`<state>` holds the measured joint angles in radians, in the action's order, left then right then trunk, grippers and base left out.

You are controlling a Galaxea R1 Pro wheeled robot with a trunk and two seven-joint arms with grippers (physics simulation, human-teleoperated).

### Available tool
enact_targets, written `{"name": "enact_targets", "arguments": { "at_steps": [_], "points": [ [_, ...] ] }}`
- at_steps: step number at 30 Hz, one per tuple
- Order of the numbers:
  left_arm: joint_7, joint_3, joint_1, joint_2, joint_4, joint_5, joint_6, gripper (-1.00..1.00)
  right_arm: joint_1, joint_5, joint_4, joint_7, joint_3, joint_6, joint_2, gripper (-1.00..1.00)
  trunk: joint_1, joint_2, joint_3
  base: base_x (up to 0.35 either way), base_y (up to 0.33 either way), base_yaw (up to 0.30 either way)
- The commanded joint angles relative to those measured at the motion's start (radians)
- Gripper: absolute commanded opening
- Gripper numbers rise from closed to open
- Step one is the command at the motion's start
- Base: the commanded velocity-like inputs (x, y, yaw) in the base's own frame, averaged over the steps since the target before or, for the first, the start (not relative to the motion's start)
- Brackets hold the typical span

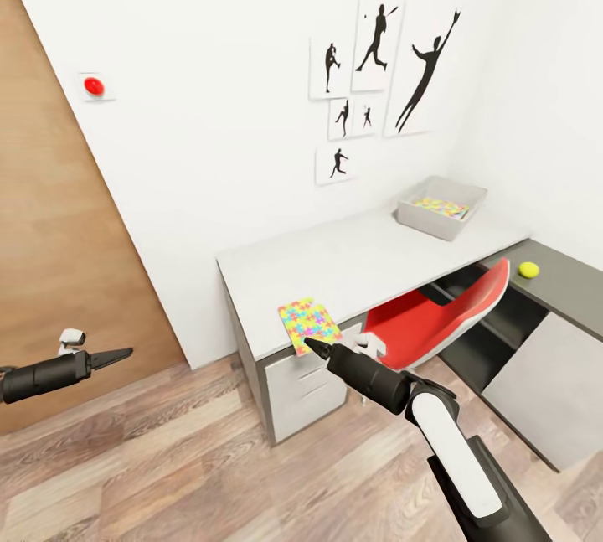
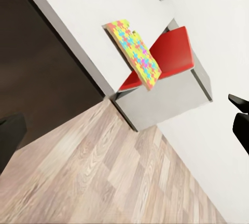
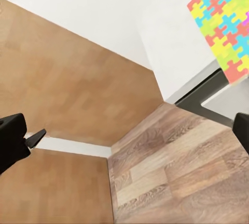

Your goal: Put all the toys in the child's room - the three board games (two on the bed and one on the table), the two jigsaw puzzles on the table, and the tennis ball on the table - inside the toy box on the table in the child's room.

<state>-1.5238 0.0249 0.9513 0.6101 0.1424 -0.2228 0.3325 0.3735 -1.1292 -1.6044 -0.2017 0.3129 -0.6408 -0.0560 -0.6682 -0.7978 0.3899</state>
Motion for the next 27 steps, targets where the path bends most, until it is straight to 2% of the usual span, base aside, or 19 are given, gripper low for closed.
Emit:
{"name": "enact_targets", "arguments": {
  "at_steps": [1, 18, 27],
  "points": [
    [-0.004, 0.002, 0.001, 0.0, 0.0, 0.003, 0.01, 1.0, 0.001, -0.011, -0.002, -0.01, 0.001, 0.0, -0.001, 1.0, -0.004, -0.008, 0.003, 0.0, 0.0, 0.19],
    [-0.001, 0.001, 0.001, -0.004, 0.0, 0.003, 0.001, 1.0, 0.001, -0.011, -0.001, -0.009, 0.002, 0.0, -0.001, 1.0, -0.069, -0.127, 0.034, 0.0, 0.0, 0.186],
    [-0.002, 0.001, 0.001, -0.016, 0.0, 0.004, -0.001, 1.0, 0.001, -0.011, -0.001, -0.008, 0.002, 0.0, 0.0, 1.0, -0.104, -0.19, 0.05, 0.0, 0.0, 0.182]
  ]
}}
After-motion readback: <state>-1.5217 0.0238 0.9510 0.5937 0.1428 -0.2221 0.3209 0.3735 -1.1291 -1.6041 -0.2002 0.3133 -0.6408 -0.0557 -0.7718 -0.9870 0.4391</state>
